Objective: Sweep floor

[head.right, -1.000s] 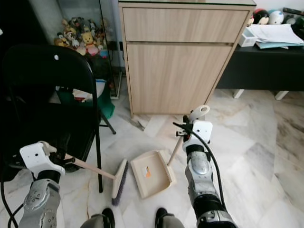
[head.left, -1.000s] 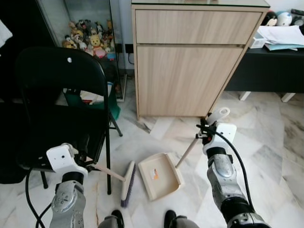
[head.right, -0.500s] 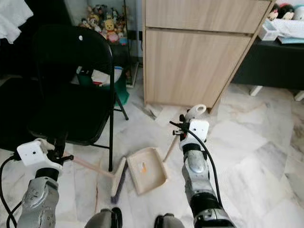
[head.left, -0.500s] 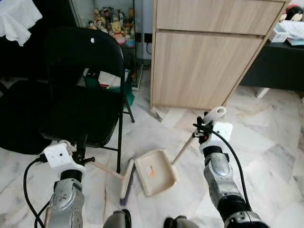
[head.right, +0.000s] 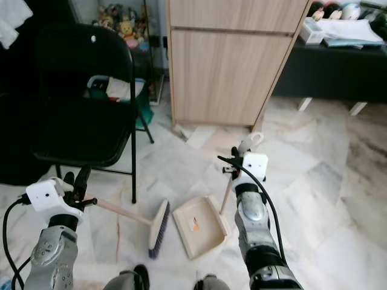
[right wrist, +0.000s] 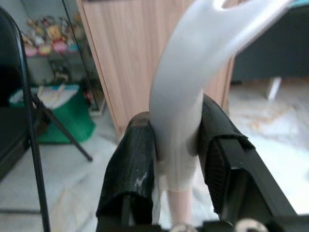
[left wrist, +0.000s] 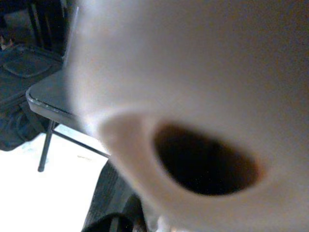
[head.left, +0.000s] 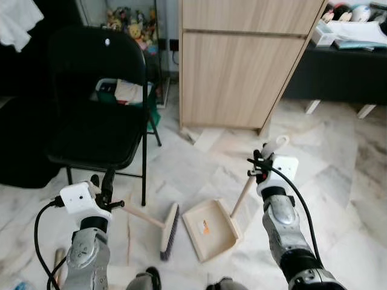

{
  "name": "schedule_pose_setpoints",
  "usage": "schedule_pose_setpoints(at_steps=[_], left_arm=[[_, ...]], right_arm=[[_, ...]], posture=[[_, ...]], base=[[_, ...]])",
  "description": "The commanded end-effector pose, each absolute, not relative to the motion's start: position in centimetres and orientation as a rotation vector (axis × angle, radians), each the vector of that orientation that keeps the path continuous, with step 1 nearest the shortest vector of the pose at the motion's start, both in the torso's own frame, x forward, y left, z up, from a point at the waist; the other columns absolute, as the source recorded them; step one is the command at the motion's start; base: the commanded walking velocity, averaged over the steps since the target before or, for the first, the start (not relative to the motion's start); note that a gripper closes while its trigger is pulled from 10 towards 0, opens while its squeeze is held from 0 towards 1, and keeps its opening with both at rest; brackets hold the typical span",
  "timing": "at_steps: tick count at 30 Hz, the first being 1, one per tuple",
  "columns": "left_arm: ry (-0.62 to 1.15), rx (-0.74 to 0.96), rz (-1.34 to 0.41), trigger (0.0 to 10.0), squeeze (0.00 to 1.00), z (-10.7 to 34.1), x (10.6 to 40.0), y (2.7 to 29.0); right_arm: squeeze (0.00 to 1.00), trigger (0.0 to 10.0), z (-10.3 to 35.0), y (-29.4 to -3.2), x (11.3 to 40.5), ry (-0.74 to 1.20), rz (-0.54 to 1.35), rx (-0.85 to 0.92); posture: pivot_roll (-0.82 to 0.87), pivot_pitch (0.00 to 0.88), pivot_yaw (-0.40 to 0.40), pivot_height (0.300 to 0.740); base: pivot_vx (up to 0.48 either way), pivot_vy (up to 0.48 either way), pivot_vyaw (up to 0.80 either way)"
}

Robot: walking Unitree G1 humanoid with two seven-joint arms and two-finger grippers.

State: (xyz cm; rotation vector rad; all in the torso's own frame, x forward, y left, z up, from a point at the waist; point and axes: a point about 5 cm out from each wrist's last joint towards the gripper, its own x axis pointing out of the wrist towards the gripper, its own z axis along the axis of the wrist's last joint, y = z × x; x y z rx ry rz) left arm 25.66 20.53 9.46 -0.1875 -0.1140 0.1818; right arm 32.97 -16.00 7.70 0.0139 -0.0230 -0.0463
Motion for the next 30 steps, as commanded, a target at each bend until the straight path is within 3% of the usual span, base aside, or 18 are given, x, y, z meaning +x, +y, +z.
schedule_pose_setpoints(at_steps=[1, 30], left_arm=[[-0.139, -0.182, 0.193, 10.0, 0.00, 9.88, 25.53, 20.91], [-0.134, -0.177, 0.188, 10.0, 0.00, 10.06, 25.76, 21.01]], right_arm=[[0.00, 10.0, 8.64, -15.76, 33.29, -0.069, -0.038, 0.020], [0.00, 10.0, 8.71, -15.17, 33.53, -0.065, -0.024, 0.037]], posture=[[-0.02, 0.144, -0.017, 0.740], [-0.01, 0.194, -0.015, 0.740]], base=[[0.000, 0.000, 0.76], [0.000, 0.000, 0.80]])
